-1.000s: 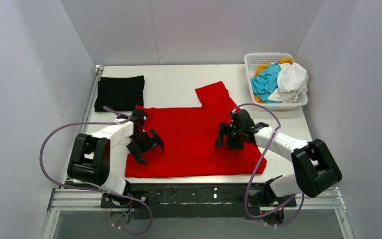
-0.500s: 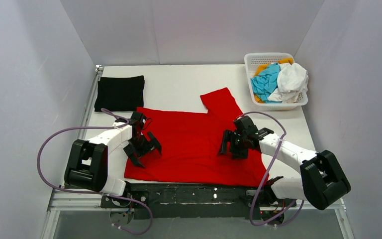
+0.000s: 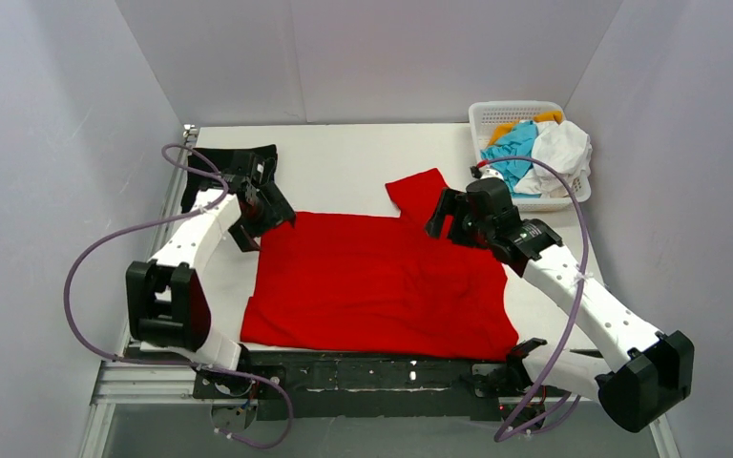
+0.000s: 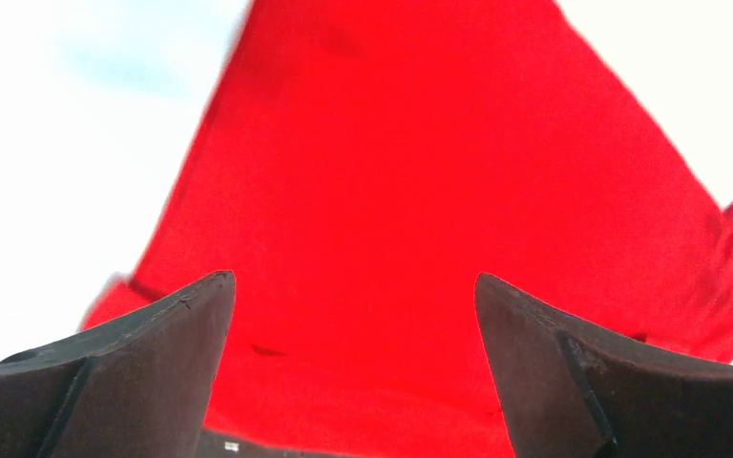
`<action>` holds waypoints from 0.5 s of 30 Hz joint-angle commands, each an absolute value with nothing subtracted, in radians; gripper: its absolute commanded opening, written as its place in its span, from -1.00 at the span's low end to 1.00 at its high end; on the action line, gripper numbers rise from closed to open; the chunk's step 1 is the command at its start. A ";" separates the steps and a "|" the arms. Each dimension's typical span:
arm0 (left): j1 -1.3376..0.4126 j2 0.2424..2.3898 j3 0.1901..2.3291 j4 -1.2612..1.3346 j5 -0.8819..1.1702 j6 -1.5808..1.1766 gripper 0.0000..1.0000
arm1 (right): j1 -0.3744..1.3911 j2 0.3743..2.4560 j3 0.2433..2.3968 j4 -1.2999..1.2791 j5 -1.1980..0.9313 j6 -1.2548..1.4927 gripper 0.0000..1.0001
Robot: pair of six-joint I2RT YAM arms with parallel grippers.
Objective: Fold and stack the t-shirts
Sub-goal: Fold the flattened tshirt in 1/3 of the way
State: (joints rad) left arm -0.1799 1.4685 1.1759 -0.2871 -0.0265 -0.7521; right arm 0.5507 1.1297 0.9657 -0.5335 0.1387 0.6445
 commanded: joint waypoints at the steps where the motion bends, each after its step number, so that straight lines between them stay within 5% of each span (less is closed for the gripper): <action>1: -0.087 1.663 1.284 -0.271 -0.047 -0.617 0.97 | 0.545 1.079 0.961 -0.450 0.190 0.622 0.80; 10: -0.065 1.961 1.522 -0.155 -0.031 -0.348 0.96 | 0.541 1.068 0.906 -0.437 0.162 0.602 0.79; 15: -0.063 1.977 1.503 -0.109 -0.016 -0.328 0.68 | 0.541 1.071 0.897 -0.433 0.171 0.604 0.79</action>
